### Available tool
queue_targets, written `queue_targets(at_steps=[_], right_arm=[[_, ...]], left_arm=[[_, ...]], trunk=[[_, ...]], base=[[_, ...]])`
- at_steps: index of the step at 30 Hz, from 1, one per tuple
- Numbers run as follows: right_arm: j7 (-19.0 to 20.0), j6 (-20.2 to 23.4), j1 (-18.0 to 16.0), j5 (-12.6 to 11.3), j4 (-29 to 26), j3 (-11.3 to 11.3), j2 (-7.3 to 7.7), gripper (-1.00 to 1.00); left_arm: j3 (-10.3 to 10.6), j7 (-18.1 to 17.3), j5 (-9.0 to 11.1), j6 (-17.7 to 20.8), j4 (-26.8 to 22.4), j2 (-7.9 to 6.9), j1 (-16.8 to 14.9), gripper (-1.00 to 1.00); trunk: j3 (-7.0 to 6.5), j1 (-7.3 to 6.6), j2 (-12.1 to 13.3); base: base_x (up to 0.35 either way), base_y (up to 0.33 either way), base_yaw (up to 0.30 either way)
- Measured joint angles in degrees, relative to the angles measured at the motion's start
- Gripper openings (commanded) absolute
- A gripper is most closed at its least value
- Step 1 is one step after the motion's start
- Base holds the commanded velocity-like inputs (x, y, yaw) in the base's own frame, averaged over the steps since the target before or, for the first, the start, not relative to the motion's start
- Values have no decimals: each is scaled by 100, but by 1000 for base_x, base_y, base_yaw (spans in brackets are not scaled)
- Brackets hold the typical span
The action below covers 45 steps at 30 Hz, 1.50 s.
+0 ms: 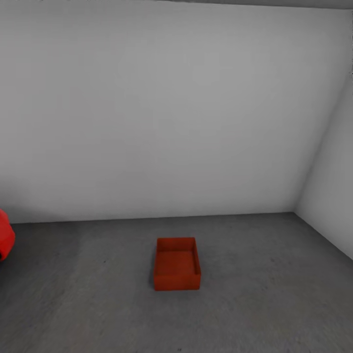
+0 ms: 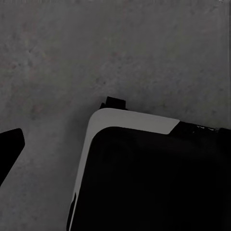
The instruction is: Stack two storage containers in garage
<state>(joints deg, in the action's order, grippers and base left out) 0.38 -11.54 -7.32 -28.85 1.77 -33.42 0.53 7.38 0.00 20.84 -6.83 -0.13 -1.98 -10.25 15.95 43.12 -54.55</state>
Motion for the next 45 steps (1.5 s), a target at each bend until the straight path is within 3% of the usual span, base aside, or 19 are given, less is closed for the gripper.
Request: queue_targets(at_steps=[23, 45], right_arm=[[1, -2, 0, 6, 0, -2, -67, 100], [49, -2, 1, -3, -1, -2, -50, 100]], left_arm=[[-9, -7, -41, -43, -48, 53, 0, 100], [-2, 11, 83, -45, -33, 69, 0, 100]], trunk=[[-211, 0, 0], [-413, 0, 0]], base=[[0, 0, 0], [0, 0, 0]])
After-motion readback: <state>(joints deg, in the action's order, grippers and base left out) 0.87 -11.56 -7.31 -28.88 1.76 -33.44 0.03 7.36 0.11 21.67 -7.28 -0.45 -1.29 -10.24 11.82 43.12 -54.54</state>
